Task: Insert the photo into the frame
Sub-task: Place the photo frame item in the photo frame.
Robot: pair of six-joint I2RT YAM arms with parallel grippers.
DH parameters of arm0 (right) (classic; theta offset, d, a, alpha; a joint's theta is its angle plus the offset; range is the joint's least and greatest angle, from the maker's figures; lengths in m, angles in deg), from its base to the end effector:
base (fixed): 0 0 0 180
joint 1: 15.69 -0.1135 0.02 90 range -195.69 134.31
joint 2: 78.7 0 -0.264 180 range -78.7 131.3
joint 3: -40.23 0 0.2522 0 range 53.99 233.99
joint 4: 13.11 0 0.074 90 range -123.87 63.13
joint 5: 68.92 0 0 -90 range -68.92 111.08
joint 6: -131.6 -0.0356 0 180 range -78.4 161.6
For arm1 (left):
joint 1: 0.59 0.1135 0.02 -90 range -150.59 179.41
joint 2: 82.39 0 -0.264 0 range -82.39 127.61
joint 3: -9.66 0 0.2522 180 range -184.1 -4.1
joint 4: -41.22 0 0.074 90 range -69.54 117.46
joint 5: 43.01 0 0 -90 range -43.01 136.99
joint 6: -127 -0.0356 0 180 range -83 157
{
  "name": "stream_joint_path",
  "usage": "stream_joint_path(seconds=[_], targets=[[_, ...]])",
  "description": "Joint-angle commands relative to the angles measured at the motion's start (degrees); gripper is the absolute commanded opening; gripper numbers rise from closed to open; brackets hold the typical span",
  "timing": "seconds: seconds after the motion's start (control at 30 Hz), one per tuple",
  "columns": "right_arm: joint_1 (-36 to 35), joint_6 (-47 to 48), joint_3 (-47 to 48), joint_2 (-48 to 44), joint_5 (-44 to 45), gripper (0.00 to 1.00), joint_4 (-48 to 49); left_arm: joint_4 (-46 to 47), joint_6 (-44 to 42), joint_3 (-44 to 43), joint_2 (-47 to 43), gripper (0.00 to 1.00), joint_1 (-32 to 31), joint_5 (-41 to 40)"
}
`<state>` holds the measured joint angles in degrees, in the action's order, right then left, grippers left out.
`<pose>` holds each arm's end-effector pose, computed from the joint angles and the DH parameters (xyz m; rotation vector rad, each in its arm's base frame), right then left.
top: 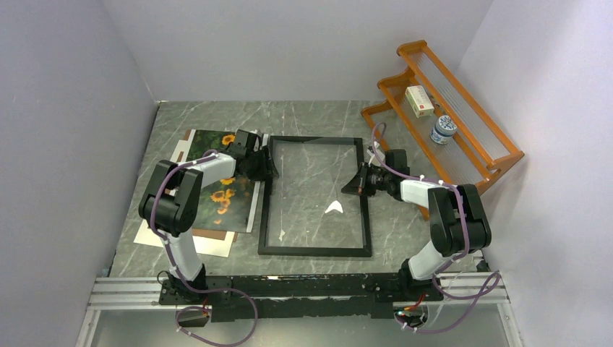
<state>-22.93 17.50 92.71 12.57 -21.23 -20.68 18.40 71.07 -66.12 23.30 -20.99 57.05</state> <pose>0.2863 0.0605 0.1468 -0.0158 2.3937 1.1372 0.3503 -0.1369 0.1551 -0.2307 2.5675 -0.5993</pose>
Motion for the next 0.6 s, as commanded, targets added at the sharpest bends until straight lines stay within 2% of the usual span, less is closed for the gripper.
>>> stream_joint_path(seconds=[0.0, 0.43, 0.57], targets=[[-0.4, -1.71, -0.3, -1.71, -0.75, 0.0, 2.76, -5.89, -0.45, 2.34, 4.62, 0.62, -0.34, -3.99], [-0.41, -4.12, -0.64, -1.87, 0.73, 0.0, 0.91, -6.05, 0.36, 2.5, 3.4, 0.65, -0.32, -4.94], [-0.4, -4.09, -1.38, -2.09, 0.81, 0.0, 0.99, -5.86, 1.17, 2.69, 2.49, 0.71, -0.34, -5.27]])
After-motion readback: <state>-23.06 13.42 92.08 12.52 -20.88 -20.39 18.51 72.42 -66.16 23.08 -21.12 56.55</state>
